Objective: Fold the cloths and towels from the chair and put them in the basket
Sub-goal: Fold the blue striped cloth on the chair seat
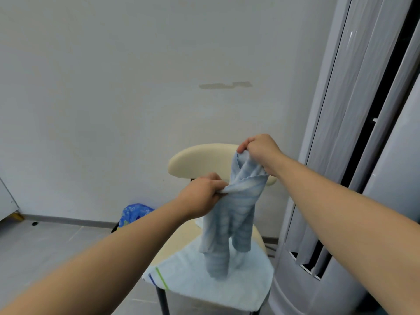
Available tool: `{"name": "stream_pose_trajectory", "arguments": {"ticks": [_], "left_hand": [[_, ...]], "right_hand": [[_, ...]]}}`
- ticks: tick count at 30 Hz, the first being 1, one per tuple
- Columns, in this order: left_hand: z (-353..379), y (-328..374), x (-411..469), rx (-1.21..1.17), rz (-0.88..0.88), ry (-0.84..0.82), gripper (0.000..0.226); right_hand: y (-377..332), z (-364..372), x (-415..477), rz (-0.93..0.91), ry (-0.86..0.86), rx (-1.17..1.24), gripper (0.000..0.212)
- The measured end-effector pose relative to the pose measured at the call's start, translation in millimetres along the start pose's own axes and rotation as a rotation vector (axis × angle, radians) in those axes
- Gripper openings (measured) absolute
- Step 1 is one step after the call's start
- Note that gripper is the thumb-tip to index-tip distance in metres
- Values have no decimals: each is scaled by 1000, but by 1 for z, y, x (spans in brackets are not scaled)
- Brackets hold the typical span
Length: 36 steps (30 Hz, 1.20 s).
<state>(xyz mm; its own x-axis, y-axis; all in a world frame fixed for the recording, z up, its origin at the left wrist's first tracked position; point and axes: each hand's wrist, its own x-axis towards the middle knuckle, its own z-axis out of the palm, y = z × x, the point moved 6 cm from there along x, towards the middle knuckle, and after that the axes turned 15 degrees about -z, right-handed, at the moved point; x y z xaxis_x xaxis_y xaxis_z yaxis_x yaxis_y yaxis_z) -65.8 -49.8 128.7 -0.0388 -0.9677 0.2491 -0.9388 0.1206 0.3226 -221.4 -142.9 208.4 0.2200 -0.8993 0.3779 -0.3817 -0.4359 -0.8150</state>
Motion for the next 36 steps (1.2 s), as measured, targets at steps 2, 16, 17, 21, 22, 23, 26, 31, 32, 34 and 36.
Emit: {"name": "stream_pose_trajectory", "arguments": {"ticks": [2,16,17,21,22,23,26,31,32,34,36], "left_hand": [[-1,2,0,0,-2,47,16],[0,21,-8,182,-37,165,44],[0,21,-9,204,-35,173,45],[2,17,-7,268,-60,171,51],[2,16,-7,272,-64,162,52],[2,16,-7,272,-64,153,54],[0,15,-7,291,-95,153,53],[-5,2,-6,308,-231,173,20],[-6,1,-6,319,-242,173,17],[-9,0,-5,374,-231,188,15],[-12,1,-5,435,-205,206,16]], "right_hand": [[-7,4,-1,-71,-73,-49,32],[-30,25,-10,-315,-292,-566,12],[-30,24,-10,-301,-289,-584,11],[-29,22,-10,-260,-284,-638,31],[-29,21,-11,-253,-282,-649,33],[-30,21,-12,-246,-281,-661,36],[-31,20,-14,-249,-274,-707,45],[-29,19,-14,-275,-281,-812,49],[-28,18,-14,-282,-285,-840,50],[-25,18,-13,-288,-285,-886,47],[-21,17,-13,-285,-275,-907,41]]}}
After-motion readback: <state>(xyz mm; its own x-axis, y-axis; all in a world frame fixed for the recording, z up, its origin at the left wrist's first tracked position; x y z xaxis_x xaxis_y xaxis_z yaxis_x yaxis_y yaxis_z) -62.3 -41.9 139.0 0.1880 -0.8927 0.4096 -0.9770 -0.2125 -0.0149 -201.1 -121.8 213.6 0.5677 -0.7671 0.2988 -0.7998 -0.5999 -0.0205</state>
